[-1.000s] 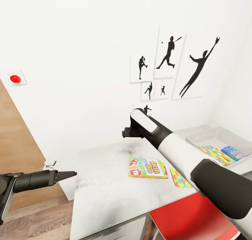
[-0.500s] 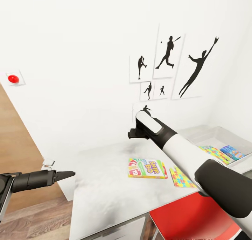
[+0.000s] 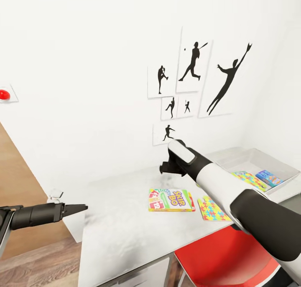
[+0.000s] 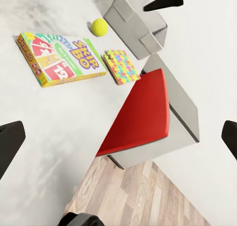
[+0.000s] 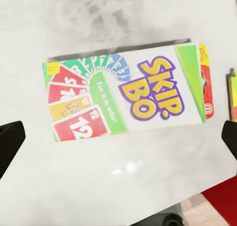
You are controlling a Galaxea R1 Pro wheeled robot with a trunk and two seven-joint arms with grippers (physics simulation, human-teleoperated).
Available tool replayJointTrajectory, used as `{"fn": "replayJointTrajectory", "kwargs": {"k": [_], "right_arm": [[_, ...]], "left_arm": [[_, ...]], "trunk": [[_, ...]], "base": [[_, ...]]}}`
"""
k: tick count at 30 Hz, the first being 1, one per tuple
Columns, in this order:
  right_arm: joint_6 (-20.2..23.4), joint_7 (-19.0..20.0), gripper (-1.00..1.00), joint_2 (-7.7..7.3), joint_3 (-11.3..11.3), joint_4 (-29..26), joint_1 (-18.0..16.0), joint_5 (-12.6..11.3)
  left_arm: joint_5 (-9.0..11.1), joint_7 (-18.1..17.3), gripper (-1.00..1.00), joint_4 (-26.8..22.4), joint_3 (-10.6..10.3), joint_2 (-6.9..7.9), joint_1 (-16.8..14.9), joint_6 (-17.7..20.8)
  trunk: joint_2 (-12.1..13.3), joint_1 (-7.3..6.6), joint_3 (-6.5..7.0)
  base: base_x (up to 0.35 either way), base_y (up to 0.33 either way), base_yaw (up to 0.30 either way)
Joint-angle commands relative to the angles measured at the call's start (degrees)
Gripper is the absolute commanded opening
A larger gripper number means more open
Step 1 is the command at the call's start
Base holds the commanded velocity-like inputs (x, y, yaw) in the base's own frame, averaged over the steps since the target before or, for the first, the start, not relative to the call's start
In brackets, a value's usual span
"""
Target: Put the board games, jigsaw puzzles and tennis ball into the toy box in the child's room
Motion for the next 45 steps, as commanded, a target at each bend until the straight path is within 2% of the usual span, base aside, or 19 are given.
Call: {"fn": "replayJointTrajectory", "kwargs": {"k": [1,4,5,7,8,9,11,13,15,20,26,33,39,45], "right_arm": [[-0.38,0.28,1.00,-0.03,0.32,0.34,-0.10,0.14],[-3.36,3.04,1.00,-0.01,0.41,2.00,-0.10,3.73],[-5.03,4.84,1.00,0.06,0.43,2.87,-0.09,6.28],[-6.65,7.16,1.00,0.17,0.47,3.53,-0.09,9.13],[-8.11,9.97,1.00,0.33,0.50,3.97,-0.09,12.00],[-8.79,11.46,1.00,0.43,0.51,4.17,-0.09,13.38],[-11.61,16.98,1.00,0.78,0.53,4.97,-0.09,18.22],[-13.57,19.68,1.00,0.93,0.54,5.71,-0.09,20.76],[-15.09,21.09,1.00,1.05,0.58,6.66,-0.09,22.21],[-17.76,22.20,1.00,1.78,0.60,9.04,-0.09,23.37],[-21.67,22.96,1.00,3.38,0.70,14.20,-0.09,23.81],[-23.57,24.05,1.00,3.73,0.72,16.49,0.04,23.97],[-23.87,26.98,1.00,3.73,0.76,16.86,1.03,24.09],[-23.96,27.81,1.00,3.86,0.85,16.91,1.20,24.11]], "left_arm": [[-0.40,-0.42,1.00,-0.10,0.03,0.04,-0.05,0.60],[-0.36,-0.42,1.00,-0.21,0.06,0.16,-0.05,0.60],[-0.35,-0.42,1.00,-0.24,0.07,0.21,-0.05,0.60],[-0.33,-0.42,1.00,-0.27,0.08,0.36,-0.05,0.60],[-0.30,-0.42,1.00,-0.31,0.08,0.59,-0.05,0.60],[-0.27,-0.42,1.00,-0.32,0.08,0.73,-0.05,0.60],[-0.21,-0.42,1.00,-0.31,0.09,1.24,-0.05,0.60],[-0.18,-0.42,1.00,-0.33,0.09,1.48,-0.05,0.60],[-0.17,-0.42,1.00,-0.34,0.09,1.61,-0.05,0.60],[-0.15,-0.42,1.00,-0.36,0.09,1.71,-0.05,0.60],[-0.09,-0.42,1.00,-0.37,0.13,1.74,-0.05,0.60],[-0.07,-0.42,1.00,-0.37,0.10,1.74,-0.05,0.60],[-0.07,-0.42,1.00,-0.37,0.16,1.80,-0.05,0.60],[-0.07,-0.42,1.00,-0.37,0.18,1.82,-0.05,0.60]], "trunk": [[-0.13,0.04,-0.14],[-0.13,0.04,-0.14],[-0.13,0.04,-0.14],[-0.13,0.04,-0.14],[-0.13,0.04,-0.14],[-0.13,0.04,-0.14],[-0.13,0.04,-0.14],[-0.13,0.04,-0.14],[-0.13,0.04,-0.14],[-0.13,0.04,-0.14],[-0.13,0.04,-0.14],[-0.13,0.04,-0.14],[-0.13,0.04,-0.14],[-2.54,1.36,-1.22]], "base": [[0.000,0.000,-0.015],[0.000,0.000,-0.008],[0.000,0.000,-0.004],[0.000,0.000,-0.003],[0.000,0.000,-0.002],[0.000,0.000,-0.001],[0.000,0.000,0.000],[0.000,0.000,0.000],[0.000,0.000,0.000],[0.000,0.000,0.000],[0.000,0.000,0.000],[0.000,0.000,0.000],[0.000,0.000,0.000],[0.000,0.000,0.000]]}}
